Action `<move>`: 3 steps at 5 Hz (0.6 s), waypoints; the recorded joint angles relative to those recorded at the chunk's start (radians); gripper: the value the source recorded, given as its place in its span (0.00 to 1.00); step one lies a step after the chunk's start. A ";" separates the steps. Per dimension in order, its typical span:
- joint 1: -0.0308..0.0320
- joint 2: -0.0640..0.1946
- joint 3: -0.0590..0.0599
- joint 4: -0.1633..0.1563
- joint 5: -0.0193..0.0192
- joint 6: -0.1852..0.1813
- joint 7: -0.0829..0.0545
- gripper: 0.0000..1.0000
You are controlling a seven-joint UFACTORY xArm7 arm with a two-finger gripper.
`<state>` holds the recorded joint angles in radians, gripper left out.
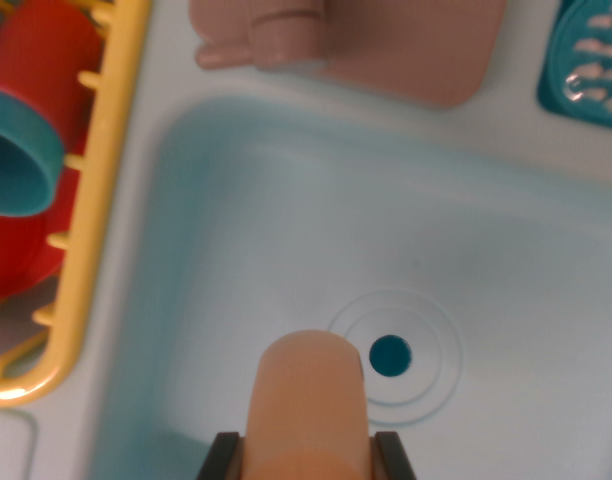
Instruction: Pick detergent from the sink
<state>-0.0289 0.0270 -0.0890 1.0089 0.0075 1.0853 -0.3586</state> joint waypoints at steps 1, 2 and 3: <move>0.0000 0.000 0.000 0.000 0.0000 0.000 0.000 1.00; 0.0002 -0.012 0.000 0.033 -0.0012 0.045 0.001 1.00; 0.0002 -0.012 0.000 0.033 -0.0012 0.045 0.001 1.00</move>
<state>-0.0287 0.0147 -0.0888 1.0421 0.0062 1.1306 -0.3575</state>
